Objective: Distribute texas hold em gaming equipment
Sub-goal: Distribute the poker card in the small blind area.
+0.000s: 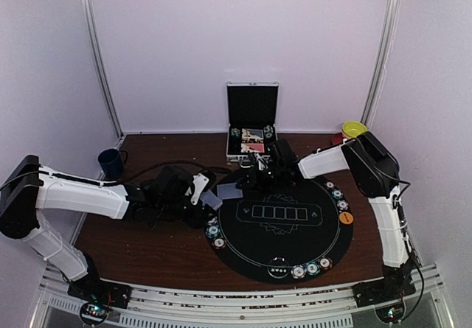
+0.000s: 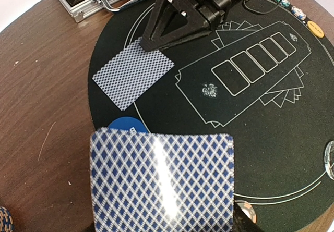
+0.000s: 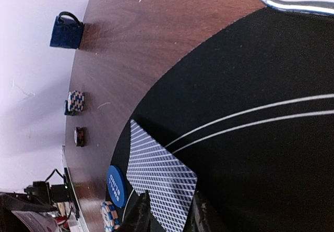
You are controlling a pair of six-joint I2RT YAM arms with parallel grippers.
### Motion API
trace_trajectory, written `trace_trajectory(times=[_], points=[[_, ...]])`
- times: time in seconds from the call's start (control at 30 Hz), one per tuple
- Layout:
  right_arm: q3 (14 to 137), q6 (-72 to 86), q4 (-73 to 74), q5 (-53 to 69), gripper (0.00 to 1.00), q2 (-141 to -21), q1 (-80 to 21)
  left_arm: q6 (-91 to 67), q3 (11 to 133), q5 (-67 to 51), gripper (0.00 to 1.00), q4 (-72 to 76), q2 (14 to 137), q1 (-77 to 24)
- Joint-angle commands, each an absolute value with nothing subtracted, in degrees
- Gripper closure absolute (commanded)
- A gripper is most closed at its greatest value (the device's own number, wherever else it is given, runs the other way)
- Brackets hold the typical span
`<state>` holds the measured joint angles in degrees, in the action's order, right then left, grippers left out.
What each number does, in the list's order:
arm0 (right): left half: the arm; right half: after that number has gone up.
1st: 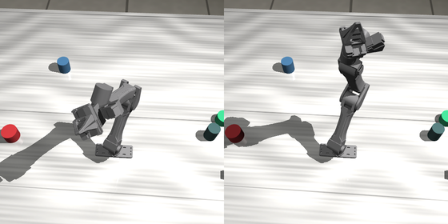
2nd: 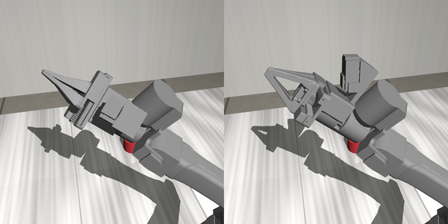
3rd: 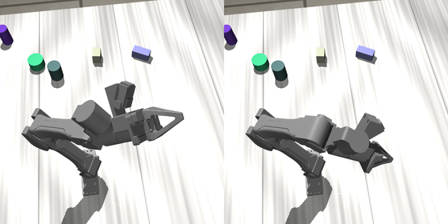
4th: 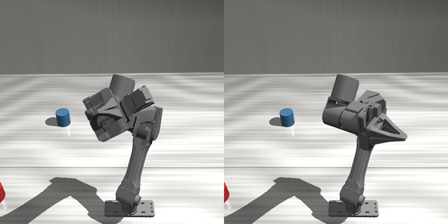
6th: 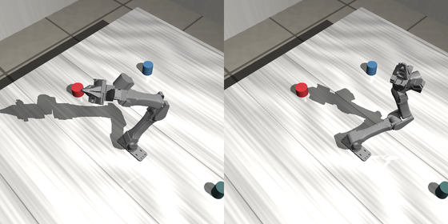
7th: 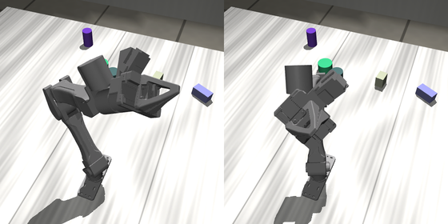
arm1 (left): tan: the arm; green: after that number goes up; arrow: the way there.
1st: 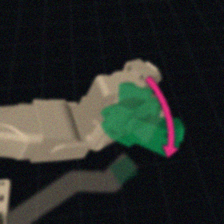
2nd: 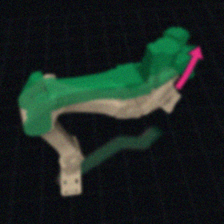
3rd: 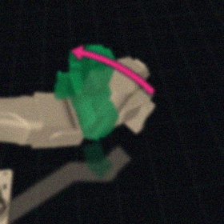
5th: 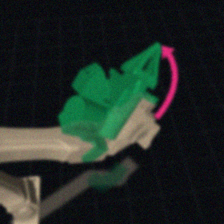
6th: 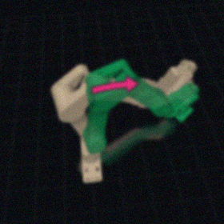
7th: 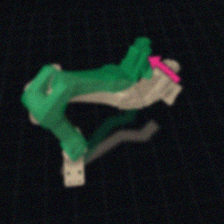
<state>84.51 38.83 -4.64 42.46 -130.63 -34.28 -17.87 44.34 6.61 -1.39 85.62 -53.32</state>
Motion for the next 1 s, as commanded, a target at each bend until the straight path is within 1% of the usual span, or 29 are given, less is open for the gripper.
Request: trace_trajectory(times=[0.0,0.27,0.5,0.77,0.97], points=[[81.8,38.2,-3.7,41.7,0.67,-127.5,-34.9,-17.1,43.9,6.3,0.46,1.7,84.8,-53.3],[80.1,37.7,-3.1,40.7,0.58,-125.6,-36.0,-17.2,43.5,6.5,0.46,1.8,84.0,-53.3],[81.7,37.4,-2.0,40.1,0.55,-127.0,-37.2,-17.4,43.4,6.5,0.46,1.8,83.9,-53.3],[83.6,29.8,7.8,30.2,0.52,-124.5,-37.6,-17.4,43.3,6.8,0.46,1.8,83.6,-53.4],[82.9,26.1,11.5,27.3,0.5,-122.8,-38.8,-17.5,43.2,6.9,0.46,2.0,83.3,-53.4]])
